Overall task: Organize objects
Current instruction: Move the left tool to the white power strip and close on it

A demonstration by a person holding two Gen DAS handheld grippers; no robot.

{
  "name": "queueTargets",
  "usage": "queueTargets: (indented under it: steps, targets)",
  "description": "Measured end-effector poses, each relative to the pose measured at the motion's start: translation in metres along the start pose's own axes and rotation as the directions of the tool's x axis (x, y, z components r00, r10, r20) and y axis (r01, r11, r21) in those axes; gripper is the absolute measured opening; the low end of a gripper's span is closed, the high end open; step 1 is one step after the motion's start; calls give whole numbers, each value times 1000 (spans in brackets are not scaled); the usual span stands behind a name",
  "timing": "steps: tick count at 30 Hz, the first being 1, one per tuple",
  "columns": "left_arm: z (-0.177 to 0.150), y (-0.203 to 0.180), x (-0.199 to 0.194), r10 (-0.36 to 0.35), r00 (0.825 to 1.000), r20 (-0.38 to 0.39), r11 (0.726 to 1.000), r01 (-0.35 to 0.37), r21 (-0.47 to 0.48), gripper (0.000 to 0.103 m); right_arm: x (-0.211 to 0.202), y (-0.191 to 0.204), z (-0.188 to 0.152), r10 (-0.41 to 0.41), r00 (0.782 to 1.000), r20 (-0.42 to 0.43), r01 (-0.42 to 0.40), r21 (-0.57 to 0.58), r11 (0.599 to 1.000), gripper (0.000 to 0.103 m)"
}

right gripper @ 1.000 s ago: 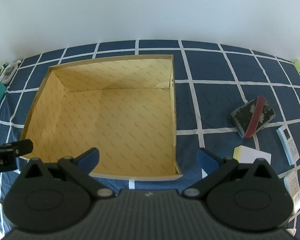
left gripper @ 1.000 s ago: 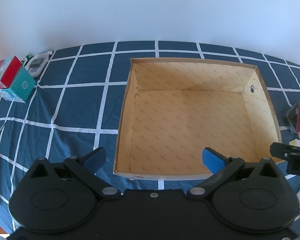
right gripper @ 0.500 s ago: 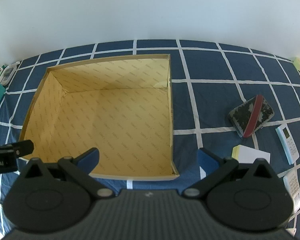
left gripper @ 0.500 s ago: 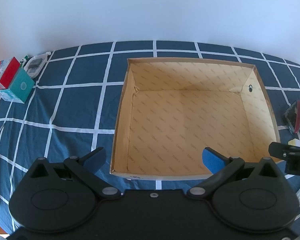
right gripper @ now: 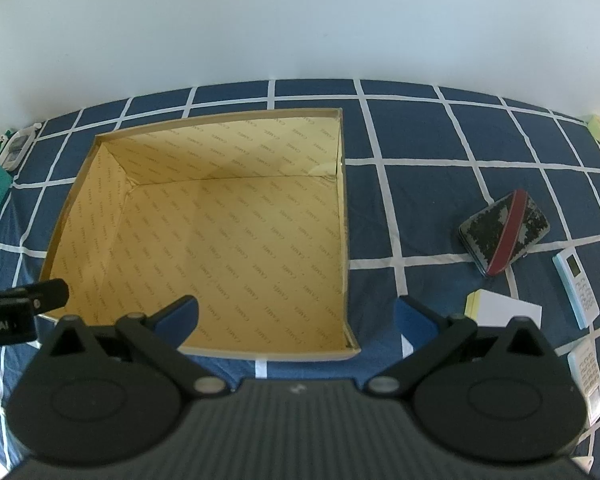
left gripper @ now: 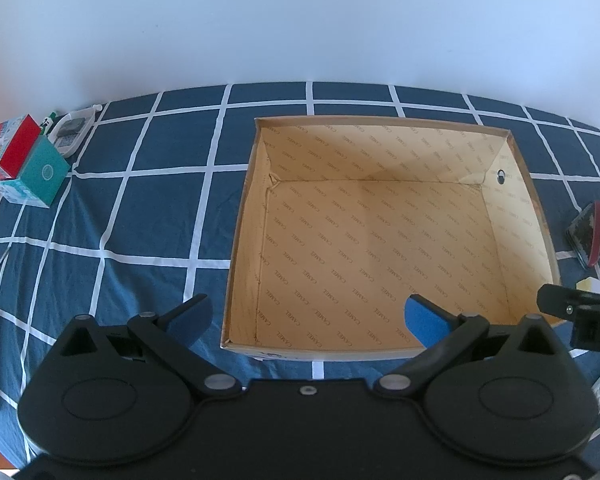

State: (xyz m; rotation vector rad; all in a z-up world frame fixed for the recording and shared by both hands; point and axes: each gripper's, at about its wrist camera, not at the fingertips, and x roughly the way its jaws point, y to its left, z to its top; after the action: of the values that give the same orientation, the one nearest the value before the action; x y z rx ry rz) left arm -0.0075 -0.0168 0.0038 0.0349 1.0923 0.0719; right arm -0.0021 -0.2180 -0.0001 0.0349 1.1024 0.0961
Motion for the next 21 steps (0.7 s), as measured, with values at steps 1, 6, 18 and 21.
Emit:
queueTargets:
  steps: [1,6,18,21]
  targets:
    - [0,-1,0,0,1000,-1,1000,0,2,103,0,0,0,1,1000,1,-1,1,1000,103]
    - [-2,-7,-3,-1,1000,-1,1000,1,14,103,-3,-3,-4,1,1000,7,-1,13,1000,103]
    - [-19,-58,-11,-52,999,-13,993,53,104,103,-20,-41,-30,-15,1000,11,14,101,995,103]
    - [-23,-77,-12,-72,997,-20,988,74,136,103,-24,-57,-39,-27,1000,9,25,132,991,103]
